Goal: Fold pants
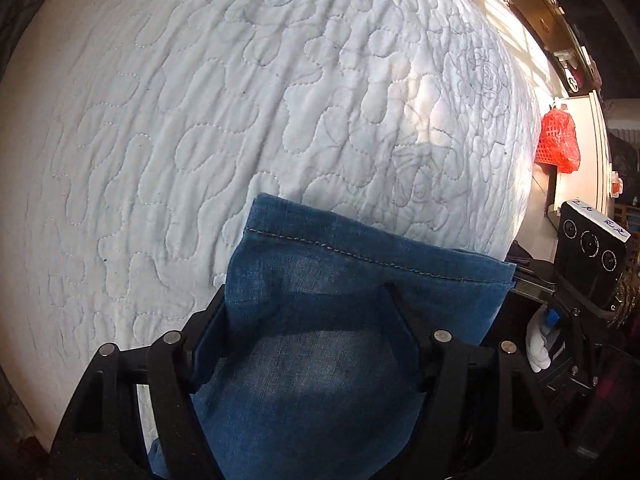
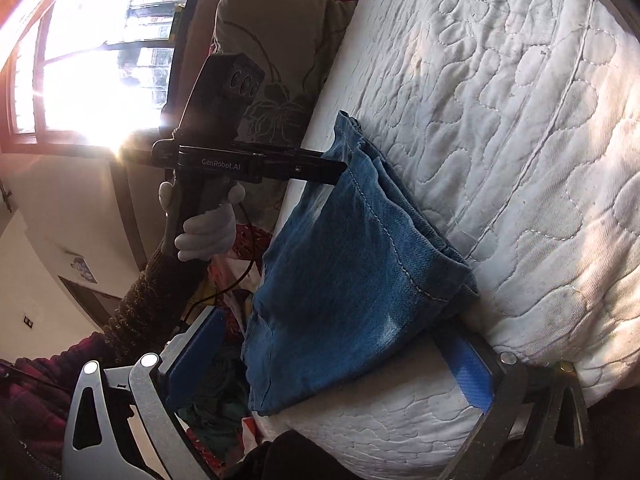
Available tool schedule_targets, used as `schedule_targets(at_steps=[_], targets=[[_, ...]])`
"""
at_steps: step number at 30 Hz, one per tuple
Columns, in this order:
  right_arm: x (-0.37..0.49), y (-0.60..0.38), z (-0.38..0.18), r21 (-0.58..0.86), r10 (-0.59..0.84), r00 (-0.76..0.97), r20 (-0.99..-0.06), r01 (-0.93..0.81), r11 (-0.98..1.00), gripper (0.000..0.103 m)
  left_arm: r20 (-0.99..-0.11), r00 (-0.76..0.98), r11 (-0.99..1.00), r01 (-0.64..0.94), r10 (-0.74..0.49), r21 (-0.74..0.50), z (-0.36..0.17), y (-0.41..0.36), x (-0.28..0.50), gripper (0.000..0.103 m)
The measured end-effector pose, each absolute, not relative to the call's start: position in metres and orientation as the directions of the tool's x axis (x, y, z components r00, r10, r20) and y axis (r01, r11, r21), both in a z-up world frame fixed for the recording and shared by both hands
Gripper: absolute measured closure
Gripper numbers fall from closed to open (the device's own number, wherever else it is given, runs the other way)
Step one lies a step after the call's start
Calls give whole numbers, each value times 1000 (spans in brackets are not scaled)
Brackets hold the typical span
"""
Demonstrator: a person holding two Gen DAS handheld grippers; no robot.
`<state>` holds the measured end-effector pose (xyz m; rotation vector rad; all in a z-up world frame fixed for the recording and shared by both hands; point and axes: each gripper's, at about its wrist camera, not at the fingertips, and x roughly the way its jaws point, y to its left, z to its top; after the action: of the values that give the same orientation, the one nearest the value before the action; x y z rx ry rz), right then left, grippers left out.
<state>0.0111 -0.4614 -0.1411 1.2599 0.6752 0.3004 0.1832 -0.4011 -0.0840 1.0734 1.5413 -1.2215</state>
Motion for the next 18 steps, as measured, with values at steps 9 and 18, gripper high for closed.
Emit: schedule_targets(at_steps=[9, 18], targets=[[10, -475, -152, 952, 548, 779, -304, 223, 210, 12, -972, -234, 171, 958, 14, -228, -72, -421, 154, 36], [9, -484, -172, 952, 544, 782, -305, 270, 146, 93, -969, -215, 354, 902, -124, -246, -69, -385, 156, 73]])
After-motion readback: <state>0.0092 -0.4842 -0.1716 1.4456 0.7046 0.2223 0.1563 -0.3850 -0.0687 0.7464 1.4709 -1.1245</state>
